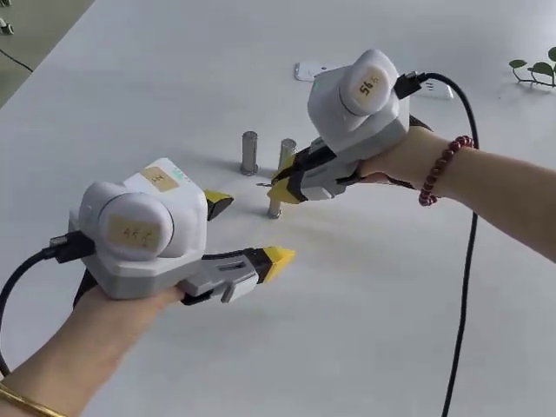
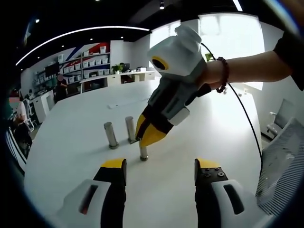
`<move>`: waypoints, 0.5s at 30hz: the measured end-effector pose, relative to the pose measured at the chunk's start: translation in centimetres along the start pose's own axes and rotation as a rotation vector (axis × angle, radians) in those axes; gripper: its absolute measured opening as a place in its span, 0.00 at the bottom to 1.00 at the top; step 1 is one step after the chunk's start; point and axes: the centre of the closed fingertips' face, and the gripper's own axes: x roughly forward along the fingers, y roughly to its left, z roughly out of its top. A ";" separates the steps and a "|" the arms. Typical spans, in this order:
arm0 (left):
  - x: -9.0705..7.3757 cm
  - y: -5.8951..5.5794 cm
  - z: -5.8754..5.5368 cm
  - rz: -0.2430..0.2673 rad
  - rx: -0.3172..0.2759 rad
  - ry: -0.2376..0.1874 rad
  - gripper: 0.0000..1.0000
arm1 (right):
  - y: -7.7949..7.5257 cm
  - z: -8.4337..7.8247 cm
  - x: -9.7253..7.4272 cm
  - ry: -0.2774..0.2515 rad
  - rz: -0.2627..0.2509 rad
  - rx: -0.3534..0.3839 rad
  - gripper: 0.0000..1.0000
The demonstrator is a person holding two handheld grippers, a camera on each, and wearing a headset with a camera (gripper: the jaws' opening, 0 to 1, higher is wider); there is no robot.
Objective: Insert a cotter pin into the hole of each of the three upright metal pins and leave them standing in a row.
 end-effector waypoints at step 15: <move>0.1 -0.1 -0.5 -0.009 0.002 0.016 0.57 | 0.0 -0.6 0.0 0.009 -0.006 0.005 0.13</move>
